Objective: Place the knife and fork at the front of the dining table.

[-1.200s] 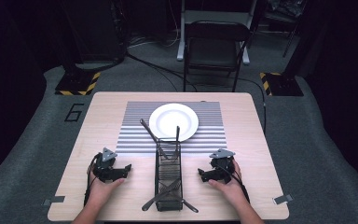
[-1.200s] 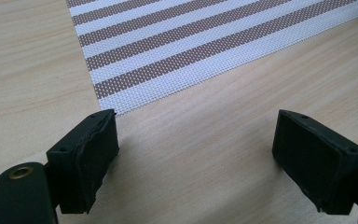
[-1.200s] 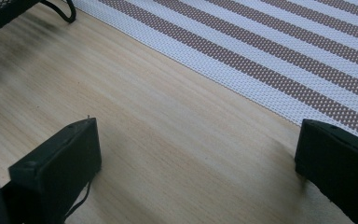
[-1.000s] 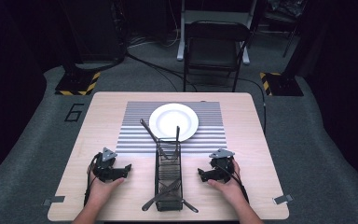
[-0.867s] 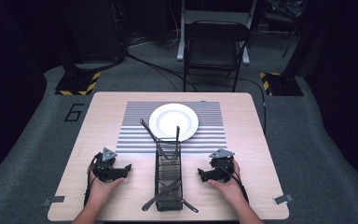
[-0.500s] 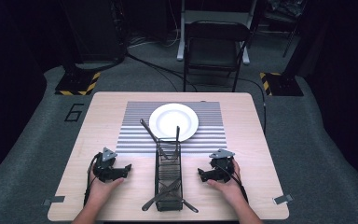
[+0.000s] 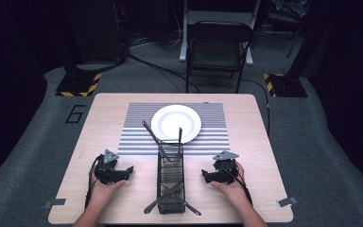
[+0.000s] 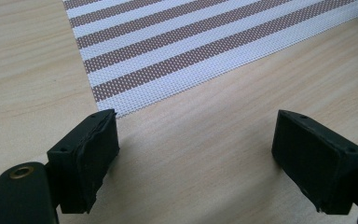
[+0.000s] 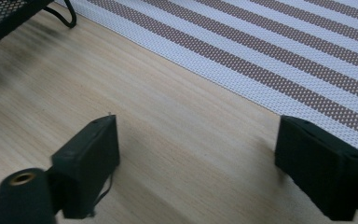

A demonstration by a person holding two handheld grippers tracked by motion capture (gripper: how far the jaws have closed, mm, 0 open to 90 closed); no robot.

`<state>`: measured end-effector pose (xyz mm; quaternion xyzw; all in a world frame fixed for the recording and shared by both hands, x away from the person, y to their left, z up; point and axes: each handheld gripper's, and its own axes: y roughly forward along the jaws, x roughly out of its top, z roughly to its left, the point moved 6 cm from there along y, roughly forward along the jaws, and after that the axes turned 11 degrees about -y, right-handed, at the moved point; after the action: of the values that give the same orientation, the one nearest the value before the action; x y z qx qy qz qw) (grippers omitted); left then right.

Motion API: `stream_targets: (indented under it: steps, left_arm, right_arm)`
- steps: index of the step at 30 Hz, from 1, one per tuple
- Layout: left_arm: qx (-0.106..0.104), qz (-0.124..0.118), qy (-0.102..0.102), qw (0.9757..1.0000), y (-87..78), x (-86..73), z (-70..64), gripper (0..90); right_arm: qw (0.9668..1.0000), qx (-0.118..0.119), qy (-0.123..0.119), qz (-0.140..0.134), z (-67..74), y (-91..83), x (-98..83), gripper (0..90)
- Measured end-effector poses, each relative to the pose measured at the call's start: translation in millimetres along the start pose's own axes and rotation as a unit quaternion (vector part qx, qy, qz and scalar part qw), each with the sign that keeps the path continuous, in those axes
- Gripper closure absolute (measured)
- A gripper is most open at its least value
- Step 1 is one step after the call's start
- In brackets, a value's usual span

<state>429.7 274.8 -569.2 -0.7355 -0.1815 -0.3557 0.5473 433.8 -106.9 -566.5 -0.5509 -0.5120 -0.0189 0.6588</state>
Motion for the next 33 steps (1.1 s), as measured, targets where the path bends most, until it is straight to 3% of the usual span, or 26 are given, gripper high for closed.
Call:
stream_targets:
  steps: [6,10,13,17,25,33]
  left_arm:
    - [0.000,-0.002,0.000,1.0000,0.3,0.2,0.0,14.5]
    - [0.000,-0.002,0.000,1.0000,0.4,0.2,0.0,14.5]
    - [0.000,-0.002,0.000,1.0000,0.4,0.2,0.0,14.5]
    - [0.000,-0.002,0.001,1.0000,0.3,0.2,0.0,14.5]
    - [0.000,-0.002,0.001,1.0000,0.3,0.2,0.0,14.5]
    - [0.000,-0.001,0.000,1.0000,0.3,0.1,0.0,14.5]
  right_arm:
    - [1.0000,0.003,0.007,-0.006,-0.4,-4.0,1.8,16.6]
    - [0.9998,0.012,0.011,-0.010,1.2,-7.5,4.6,23.2]
    - [0.9998,0.014,0.000,-0.012,3.3,-11.6,7.6,27.2]
    - [0.9992,0.037,-0.010,-0.013,6.8,-15.4,11.9,33.3]
    - [0.9983,0.054,-0.013,-0.016,16.7,-25.8,20.8,35.7]
    - [0.9979,0.056,-0.023,-0.023,22.4,-34.9,27.8,37.3]
